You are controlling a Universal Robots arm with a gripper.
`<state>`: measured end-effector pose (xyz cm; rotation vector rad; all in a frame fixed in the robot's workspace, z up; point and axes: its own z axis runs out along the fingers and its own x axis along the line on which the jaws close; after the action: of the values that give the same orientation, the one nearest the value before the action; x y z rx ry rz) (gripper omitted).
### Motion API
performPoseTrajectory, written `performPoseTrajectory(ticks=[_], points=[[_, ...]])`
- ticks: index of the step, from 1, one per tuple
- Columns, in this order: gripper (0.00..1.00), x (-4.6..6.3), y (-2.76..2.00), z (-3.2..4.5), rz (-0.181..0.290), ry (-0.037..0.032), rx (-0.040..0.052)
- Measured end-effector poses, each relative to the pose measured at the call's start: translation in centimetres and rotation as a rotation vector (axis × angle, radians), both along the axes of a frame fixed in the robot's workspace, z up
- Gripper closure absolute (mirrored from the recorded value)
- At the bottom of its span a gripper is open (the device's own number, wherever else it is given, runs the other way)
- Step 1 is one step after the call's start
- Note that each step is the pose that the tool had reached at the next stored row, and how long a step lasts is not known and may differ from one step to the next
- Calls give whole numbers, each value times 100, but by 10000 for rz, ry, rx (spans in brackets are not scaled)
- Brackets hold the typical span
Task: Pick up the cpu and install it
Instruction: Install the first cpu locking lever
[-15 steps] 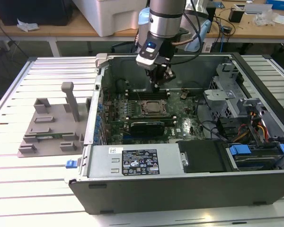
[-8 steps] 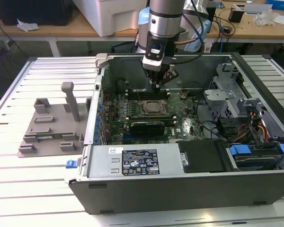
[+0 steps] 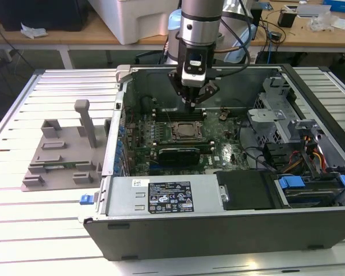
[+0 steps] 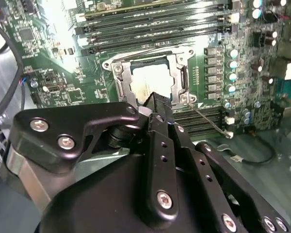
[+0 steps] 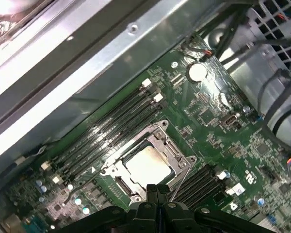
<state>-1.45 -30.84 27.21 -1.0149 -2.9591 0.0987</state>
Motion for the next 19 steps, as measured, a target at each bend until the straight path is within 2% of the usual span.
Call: performPoseTrajectory(ticks=[2,6,7,9,16,19], points=[[89,0,0,0,506,0,9],[89,0,0,-1,1034,-1,28],[89,0,0,0,1473,-1,46],[89,0,0,0,2050,-1,66],[89,0,0,0,3152,0,95],[89,0,0,0,3812,-1,115]])
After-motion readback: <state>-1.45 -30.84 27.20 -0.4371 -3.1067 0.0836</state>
